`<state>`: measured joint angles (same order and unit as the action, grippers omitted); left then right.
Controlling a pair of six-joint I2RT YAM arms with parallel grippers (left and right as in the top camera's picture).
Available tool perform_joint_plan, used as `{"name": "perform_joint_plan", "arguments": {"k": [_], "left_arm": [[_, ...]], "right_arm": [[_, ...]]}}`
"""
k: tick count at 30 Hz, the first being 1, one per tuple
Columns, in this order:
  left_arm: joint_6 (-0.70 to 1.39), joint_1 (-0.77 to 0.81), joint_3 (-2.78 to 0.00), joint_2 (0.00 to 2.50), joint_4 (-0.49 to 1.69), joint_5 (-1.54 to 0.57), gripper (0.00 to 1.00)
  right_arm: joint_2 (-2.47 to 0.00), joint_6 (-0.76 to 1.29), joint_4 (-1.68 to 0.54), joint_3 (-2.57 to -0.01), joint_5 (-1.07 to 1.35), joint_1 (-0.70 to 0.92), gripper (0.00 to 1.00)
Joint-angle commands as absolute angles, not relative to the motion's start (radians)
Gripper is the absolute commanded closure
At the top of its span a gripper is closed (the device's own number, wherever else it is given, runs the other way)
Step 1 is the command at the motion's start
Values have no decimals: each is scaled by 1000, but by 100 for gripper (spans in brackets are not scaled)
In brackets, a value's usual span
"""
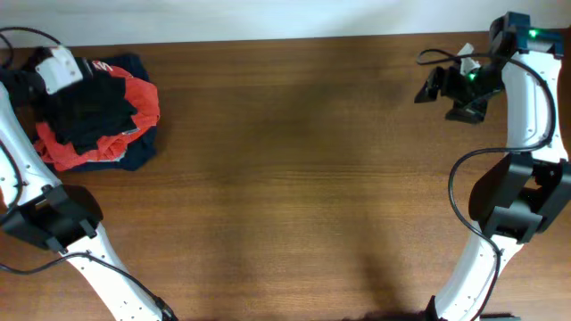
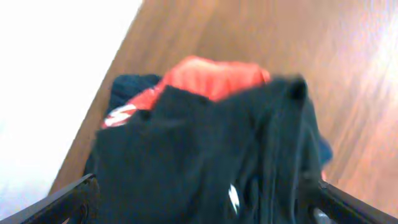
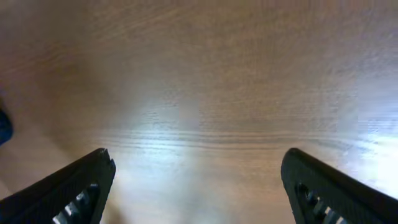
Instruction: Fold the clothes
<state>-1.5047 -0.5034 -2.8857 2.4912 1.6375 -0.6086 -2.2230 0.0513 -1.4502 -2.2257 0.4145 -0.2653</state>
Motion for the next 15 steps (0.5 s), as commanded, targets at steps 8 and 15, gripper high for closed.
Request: {"name": "perform_joint_plan", "arguments": {"k": [8, 15], "left_arm": [[-554, -423, -2918, 2253, 1523, -729, 0], [-386, -230, -2918, 2124, 1517, -628, 0]], "right_arm": [[-2086, -101, -1541, -2736, 319, -261, 1], [-1999, -101, -1667, -2923, 302, -261, 1]]}}
